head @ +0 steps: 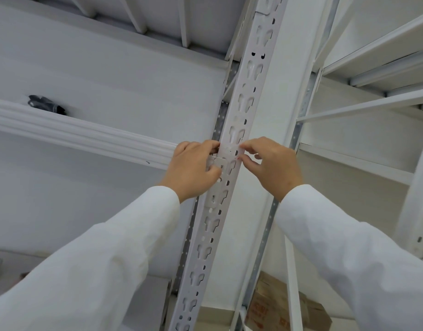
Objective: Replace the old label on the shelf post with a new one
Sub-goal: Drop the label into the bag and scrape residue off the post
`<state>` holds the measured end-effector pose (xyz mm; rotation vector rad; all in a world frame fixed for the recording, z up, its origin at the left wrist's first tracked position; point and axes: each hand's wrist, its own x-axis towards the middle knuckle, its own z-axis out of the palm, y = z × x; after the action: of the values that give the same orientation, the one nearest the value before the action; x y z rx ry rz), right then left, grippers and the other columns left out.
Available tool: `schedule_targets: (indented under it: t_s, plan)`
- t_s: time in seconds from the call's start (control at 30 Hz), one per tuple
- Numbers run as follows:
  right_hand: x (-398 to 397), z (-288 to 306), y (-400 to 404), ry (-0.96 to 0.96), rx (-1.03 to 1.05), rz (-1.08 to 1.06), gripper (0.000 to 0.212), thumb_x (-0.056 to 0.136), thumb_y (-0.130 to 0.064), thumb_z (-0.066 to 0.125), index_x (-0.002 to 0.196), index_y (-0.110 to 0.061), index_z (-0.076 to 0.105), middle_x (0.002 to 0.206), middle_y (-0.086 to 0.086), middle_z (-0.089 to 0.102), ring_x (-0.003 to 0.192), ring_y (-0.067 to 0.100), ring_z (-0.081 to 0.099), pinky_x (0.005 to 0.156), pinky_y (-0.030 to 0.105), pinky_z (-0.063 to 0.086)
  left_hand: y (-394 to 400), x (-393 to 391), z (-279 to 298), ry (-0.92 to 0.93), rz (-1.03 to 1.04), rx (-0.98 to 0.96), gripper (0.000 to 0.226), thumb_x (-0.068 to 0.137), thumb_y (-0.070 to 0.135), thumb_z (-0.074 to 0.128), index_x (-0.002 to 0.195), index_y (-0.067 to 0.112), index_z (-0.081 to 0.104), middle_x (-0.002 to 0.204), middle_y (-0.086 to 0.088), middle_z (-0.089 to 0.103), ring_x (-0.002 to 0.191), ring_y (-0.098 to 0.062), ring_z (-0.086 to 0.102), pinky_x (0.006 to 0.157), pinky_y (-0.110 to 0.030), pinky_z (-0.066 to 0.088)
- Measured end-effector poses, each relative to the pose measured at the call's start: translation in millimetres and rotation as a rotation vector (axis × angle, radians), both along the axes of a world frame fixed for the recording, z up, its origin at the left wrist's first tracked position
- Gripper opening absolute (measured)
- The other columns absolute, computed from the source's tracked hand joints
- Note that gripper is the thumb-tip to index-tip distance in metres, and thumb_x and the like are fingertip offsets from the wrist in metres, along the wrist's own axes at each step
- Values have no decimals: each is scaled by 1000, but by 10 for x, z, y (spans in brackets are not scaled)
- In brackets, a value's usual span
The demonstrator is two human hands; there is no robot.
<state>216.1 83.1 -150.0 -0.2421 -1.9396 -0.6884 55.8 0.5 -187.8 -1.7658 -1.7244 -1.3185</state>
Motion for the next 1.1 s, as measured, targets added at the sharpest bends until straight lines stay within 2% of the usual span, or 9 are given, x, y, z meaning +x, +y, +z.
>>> schedule_targets:
  t_s: [0.1, 0.23, 0.33, 0.47, 0.57, 0.63, 0.83, 1.0, 1.1]
  plan:
    - [-21, 16, -1, -58, -17, -14, 12, 82, -17, 65, 92, -11, 66, 76, 3, 69, 66, 21, 66, 54, 38, 57, 0, 4, -2, 10, 5, 17, 50, 81, 23, 47, 131, 24, 45, 125, 6, 60, 120, -19, 44, 108, -29, 21]
    - [-9, 51, -3, -102, -30, -28, 18, 81, -20, 67, 97, -10, 65, 79, 4, 69, 69, 22, 66, 57, 42, 57, -14, 12, 3, 9, 1, 27, 49, 82, 22, 47, 131, 23, 46, 124, 5, 60, 118, -19, 44, 107, -28, 20]
    - [-16, 40, -4, -83, -43, -10, 14, 83, -15, 65, 96, -9, 66, 80, 4, 70, 71, 22, 67, 58, 42, 57, -18, 18, 4, 20, 0, 39, 48, 82, 21, 48, 130, 22, 46, 124, 5, 61, 117, -19, 46, 107, -29, 21]
    - [-31, 20, -23, -50, -6, -14, 6, 83, -11, 63, 84, -5, 66, 70, 6, 67, 59, 26, 63, 50, 37, 54, 14, -1, -7, 18, -6, 47, 49, 80, 21, 47, 129, 24, 46, 122, 6, 61, 118, -19, 46, 106, -28, 21]
    - [-64, 137, 8, 27, -21, -43, 19, 85, -12, 49, 73, -2, 59, 61, 10, 61, 53, 33, 56, 47, 38, 50, 24, -12, -15, 24, -2, 62, 49, 81, 20, 47, 130, 26, 46, 125, 8, 60, 118, -18, 44, 105, -26, 21]
    - [-75, 262, 28, 72, -28, -53, 16, 83, -10, 51, 72, -1, 60, 61, 12, 63, 54, 35, 57, 50, 38, 50, 15, -6, -13, 28, 1, 63, 49, 82, 20, 47, 131, 25, 45, 126, 8, 59, 119, -18, 43, 105, -26, 20]
    - [-14, 123, -63, 180, -166, 53, 7, 81, -9, 62, 83, -9, 69, 72, 1, 71, 62, 14, 63, 65, 34, 56, -1, 2, 4, 46, -13, 36, 51, 81, 21, 46, 132, 24, 44, 128, 7, 58, 121, -20, 42, 107, -27, 20]
    - [-259, -297, -339, -53, -196, 242, 3, 79, -8, 66, 77, -9, 69, 71, 0, 70, 62, 14, 64, 59, 37, 56, -371, -217, -538, -49, -135, 133, 57, 75, 33, 37, 128, 20, 52, 127, 7, 55, 122, -9, 43, 106, -25, 29]
    - [-663, -679, -544, -183, -210, 341, 7, 79, -13, 67, 74, -8, 68, 68, 1, 68, 60, 16, 63, 56, 38, 54, -600, -708, -1224, -127, 38, 43, 48, 77, 35, 37, 116, 22, 61, 113, 12, 60, 113, -11, 50, 100, -29, 37]
